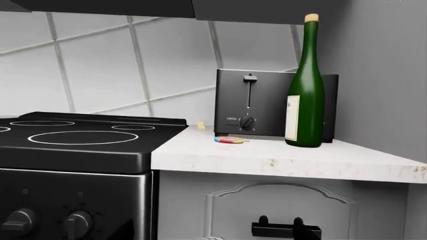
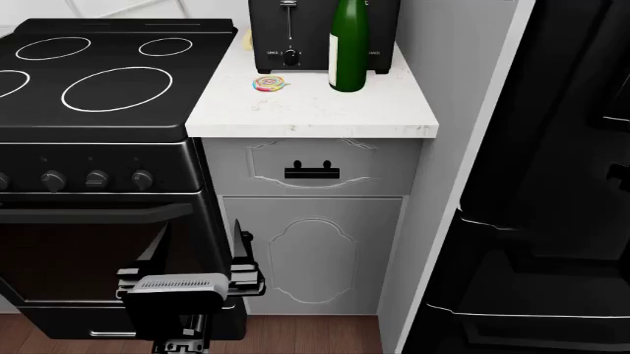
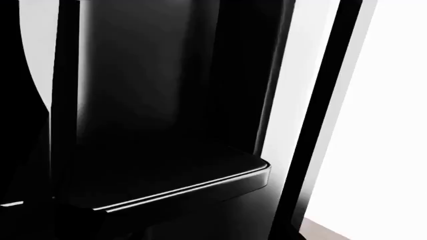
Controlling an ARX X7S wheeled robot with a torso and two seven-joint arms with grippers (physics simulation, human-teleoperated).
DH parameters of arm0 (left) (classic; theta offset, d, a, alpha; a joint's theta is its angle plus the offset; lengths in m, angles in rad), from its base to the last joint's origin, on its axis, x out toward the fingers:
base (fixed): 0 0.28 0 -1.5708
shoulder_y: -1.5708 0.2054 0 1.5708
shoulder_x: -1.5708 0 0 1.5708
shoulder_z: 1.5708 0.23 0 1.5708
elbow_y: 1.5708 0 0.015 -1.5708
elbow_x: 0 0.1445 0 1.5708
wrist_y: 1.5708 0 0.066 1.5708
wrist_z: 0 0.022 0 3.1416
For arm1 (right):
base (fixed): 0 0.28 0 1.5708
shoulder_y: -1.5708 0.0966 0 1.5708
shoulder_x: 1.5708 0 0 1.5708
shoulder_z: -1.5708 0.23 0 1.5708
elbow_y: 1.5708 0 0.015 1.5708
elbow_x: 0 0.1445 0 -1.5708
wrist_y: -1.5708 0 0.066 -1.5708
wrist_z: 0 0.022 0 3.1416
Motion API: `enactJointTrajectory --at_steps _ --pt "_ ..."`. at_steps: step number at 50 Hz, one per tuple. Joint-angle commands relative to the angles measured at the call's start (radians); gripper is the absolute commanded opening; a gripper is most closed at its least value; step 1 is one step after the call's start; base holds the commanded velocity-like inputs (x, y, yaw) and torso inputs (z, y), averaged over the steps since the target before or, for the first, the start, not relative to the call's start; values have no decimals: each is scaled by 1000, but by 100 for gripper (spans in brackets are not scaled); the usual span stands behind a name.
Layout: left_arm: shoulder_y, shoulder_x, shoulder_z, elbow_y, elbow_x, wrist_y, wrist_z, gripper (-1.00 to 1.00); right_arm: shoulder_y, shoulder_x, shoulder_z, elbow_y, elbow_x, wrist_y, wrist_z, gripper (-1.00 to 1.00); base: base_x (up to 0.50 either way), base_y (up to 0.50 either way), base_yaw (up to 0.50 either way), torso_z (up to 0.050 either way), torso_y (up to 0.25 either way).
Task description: Close the fridge doors
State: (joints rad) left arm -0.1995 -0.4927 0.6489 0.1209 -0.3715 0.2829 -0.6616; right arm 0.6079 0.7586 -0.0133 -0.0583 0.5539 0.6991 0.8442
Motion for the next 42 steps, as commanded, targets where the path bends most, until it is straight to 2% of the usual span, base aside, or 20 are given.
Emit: enactJointTrajectory --at_steps 1,11,28,37,42 --pt "0 1 -1 1 0 -1 -1 100 183 115 -156 -240 -108 -92 -247 100 0 3 4 0 0" --pt "0 0 -1 3 1 -1 -2 100 312 115 -253 -180 -171 -127 -346 100 0 3 4 2 2" --pt "1 0 -3 4 4 -1 -6 100 384 152 -363 -151 -242 -194 -494 100 8 1 7 2 0" --pt "1 0 -4 5 2 0 -5 100 382 175 -377 -176 -243 -195 -527 100 9 0 9 2 0" --pt "3 -3 -7 9 1 1 -8 100 312 203 -307 -266 -151 -116 -480 100 6 0 9 2 0"
